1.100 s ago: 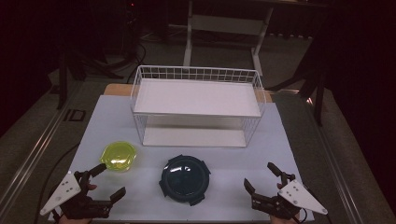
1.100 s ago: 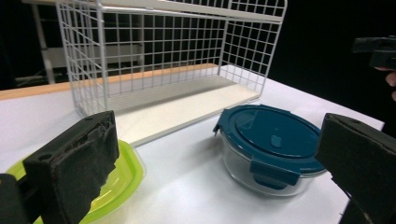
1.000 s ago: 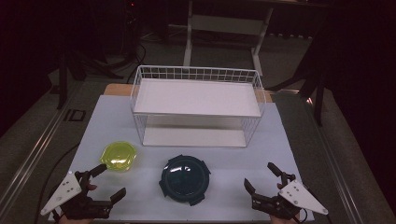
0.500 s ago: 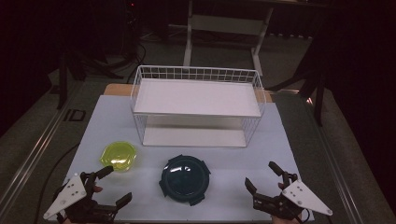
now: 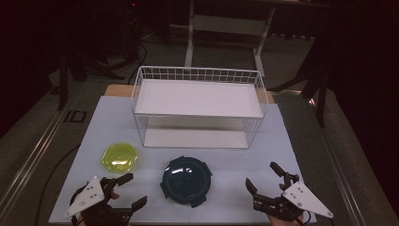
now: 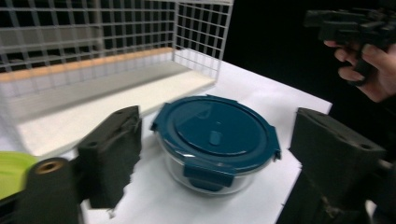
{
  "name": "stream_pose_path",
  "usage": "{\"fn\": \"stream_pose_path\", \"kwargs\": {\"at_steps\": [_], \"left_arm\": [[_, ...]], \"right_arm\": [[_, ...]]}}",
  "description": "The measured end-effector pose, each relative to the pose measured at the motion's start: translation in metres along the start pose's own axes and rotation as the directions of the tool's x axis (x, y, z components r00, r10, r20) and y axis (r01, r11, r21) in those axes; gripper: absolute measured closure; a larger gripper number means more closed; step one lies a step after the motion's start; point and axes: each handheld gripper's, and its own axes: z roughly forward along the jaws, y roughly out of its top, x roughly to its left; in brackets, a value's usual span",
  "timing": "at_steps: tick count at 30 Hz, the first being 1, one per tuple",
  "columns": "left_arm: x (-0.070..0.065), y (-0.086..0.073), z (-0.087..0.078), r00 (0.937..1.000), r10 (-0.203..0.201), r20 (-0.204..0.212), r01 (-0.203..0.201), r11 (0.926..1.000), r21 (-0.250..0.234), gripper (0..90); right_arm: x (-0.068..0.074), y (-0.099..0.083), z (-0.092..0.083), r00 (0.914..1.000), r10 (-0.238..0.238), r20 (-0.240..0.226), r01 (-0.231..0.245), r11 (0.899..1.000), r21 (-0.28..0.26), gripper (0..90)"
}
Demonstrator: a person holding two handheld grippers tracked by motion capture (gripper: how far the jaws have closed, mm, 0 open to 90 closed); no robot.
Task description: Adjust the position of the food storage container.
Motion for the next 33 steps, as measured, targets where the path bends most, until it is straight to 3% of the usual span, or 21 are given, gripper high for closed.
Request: {"fn": "stream_pose_path", "kwargs": {"at_steps": [6, 7, 8, 10, 14, 16, 22, 23, 24, 26, 31, 33], "left_arm": [[-0.004, -0.004, 0.014, 0.9998, 0.005, 0.02, -0.006, 0.9975, 0.071, 47.1], [-0.004, -0.006, 0.016, 0.9995, -0.002, 0.033, 0.0, 0.9969, 0.078, 47.1], [-0.005, -0.009, 0.021, 0.999, -0.009, 0.044, 0.004, 0.9948, 0.102, 57.9], [-0.006, -0.012, 0.025, 0.9988, 0.001, 0.048, -0.007, 0.9914, 0.131, 67.3], [-0.007, -0.015, 0.03, 0.9987, 0.0, 0.051, -0.008, 0.9882, 0.153, 76.0], [-0.008, -0.021, 0.04, 0.9986, 0.021, 0.049, -0.031, 0.9757, 0.217, 83.9], [-0.014, -0.031, 0.052, 0.9954, 0.013, 0.095, -0.04, 0.9582, 0.283, 88.6], [-0.014, -0.031, 0.052, 0.9954, 0.013, 0.095, -0.04, 0.9582, 0.283, 88.7], [-0.017, -0.034, 0.058, 0.9937, 0.017, 0.111, -0.051, 0.9488, 0.312, 88.8], [-0.017, -0.036, 0.063, 0.9933, 0.003, 0.115, -0.041, 0.9446, 0.326, 88.8], [-0.015, -0.037, 0.07, 0.9924, -0.008, 0.123, -0.034, 0.9409, 0.337, 88.9], [-0.017, -0.036, 0.072, 0.9919, 0.008, 0.127, -0.05, 0.9407, 0.336, 88.9]], "right_arm": [[0.0, 0.0, 0.001, 1.0, -0.001, -0.004, 0.001, 1.0, 0.003, 9.8], [0.0, 0.0, 0.001, 1.0, -0.001, -0.004, 0.001, 1.0, 0.003, 9.8], [0.0, -0.001, 0.0, 0.9999, 0.001, -0.017, -0.001, 1.0, -0.002, 9.8], [0.0, 0.0, 0.0, 0.9998, -0.004, -0.022, 0.004, 1.0, 0.0, 9.8], [0.0, -0.001, 0.001, 0.9996, 0.002, -0.029, -0.002, 1.0, 0.0, 9.8], [0.0, -0.001, 0.001, 0.9995, -0.005, -0.032, 0.005, 1.0, 0.01, 9.8], [0.0, -0.002, 0.001, 0.9993, 0.002, -0.038, -0.002, 1.0, 0.009, 9.8], [0.0, -0.002, 0.001, 0.9993, 0.002, -0.038, -0.002, 1.0, 0.009, 9.8], [0.0, -0.002, 0.002, 0.9993, 0.002, -0.037, -0.001, 1.0, 0.016, 9.8], [-0.001, -0.003, 0.003, 0.9991, 0.007, -0.043, -0.006, 1.0, 0.02, 9.8], [0.0, -0.003, 0.003, 0.9989, 0.005, -0.046, -0.004, 1.0, 0.023, 9.8], [-0.001, -0.003, 0.003, 0.999, 0.004, -0.046, -0.002, 1.0, 0.024, 9.8]]}}
